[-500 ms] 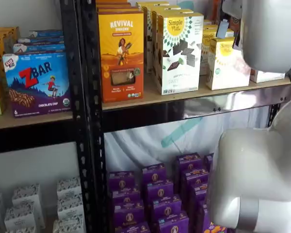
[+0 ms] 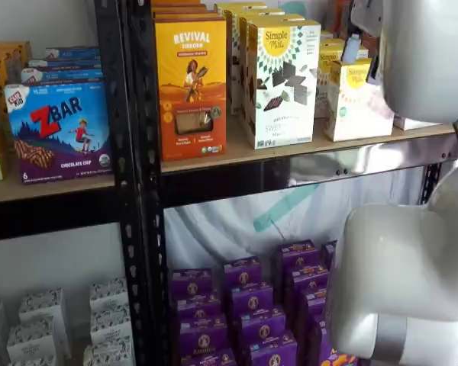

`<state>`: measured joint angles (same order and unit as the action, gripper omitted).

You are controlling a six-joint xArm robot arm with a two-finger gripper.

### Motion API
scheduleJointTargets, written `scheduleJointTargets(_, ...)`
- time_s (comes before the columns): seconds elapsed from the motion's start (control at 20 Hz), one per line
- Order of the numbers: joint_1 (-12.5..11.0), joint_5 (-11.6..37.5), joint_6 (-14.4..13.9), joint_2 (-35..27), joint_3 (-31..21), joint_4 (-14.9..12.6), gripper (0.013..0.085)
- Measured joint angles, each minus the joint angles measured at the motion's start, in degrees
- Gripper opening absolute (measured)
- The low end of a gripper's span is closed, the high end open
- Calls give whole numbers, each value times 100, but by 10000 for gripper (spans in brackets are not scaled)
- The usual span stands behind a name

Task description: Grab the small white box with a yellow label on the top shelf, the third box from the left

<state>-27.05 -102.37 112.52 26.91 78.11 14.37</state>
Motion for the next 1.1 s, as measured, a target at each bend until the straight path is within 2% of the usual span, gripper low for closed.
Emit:
scheduleJointTargets(0.2,-282,720,135,106,-261,721,850)
scheduleJointTargets(0.35,-274,1314,213,93,-392,839,850)
scheduleJointTargets(0.7,-114,1709,305,-414,-182,363,850)
scheduleJointTargets(0.9,-34,1531,272,-736,60,81,850)
scheduleJointTargets(1.1,9,1191,211,-1061,385,-29,850)
